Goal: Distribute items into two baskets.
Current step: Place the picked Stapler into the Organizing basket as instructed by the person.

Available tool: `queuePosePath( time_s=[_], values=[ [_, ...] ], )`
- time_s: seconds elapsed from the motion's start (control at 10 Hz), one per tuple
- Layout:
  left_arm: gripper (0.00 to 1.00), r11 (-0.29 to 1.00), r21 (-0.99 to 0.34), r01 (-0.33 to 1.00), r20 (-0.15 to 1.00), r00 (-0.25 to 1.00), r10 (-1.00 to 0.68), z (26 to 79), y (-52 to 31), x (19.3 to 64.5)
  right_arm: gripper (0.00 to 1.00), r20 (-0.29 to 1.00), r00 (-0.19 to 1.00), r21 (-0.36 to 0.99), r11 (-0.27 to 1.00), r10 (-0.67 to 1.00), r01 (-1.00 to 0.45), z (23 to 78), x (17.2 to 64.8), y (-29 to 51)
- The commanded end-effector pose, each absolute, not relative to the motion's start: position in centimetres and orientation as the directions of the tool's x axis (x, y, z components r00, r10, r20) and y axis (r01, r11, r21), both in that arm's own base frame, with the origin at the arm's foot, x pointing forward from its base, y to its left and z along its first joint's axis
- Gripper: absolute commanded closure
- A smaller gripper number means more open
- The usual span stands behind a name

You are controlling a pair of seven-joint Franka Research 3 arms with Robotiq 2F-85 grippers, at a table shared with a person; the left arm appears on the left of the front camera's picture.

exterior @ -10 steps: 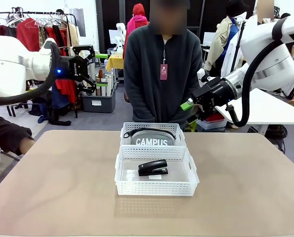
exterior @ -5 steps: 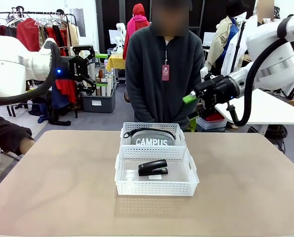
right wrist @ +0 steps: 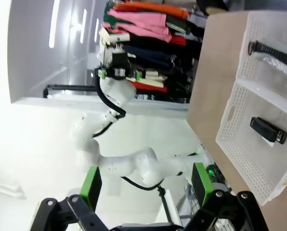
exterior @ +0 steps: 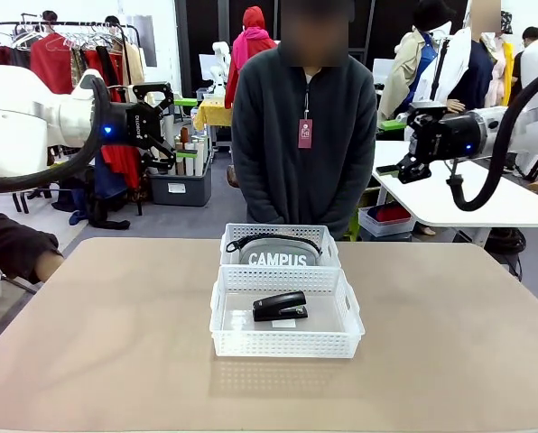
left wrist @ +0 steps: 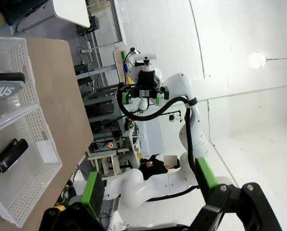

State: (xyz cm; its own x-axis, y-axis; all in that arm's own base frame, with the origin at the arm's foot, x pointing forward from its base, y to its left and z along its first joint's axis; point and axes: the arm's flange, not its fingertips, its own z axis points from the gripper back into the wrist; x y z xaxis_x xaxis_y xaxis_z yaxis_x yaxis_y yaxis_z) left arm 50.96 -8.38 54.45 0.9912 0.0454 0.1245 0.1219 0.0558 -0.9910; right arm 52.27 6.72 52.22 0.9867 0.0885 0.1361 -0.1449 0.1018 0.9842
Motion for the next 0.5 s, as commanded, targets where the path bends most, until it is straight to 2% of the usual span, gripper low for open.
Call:
queuePosePath(
  time_s=[0.0,0.4],
  values=[
    [0.00,0.038,-0.992,0.121,0.123,0.991,0.053,54.7,-8.4,50.8,0.00,0.098,0.994,0.994,0.050,0.040,-0.100,53.0,53.6,5.7],
    [0.00,0.038,-0.992,0.121,0.123,0.991,0.053,54.7,-8.4,50.8,0.00,0.026,0.999,1.000,0.010,-0.030,-0.026,52.7,56.1,3.9]
  ],
)
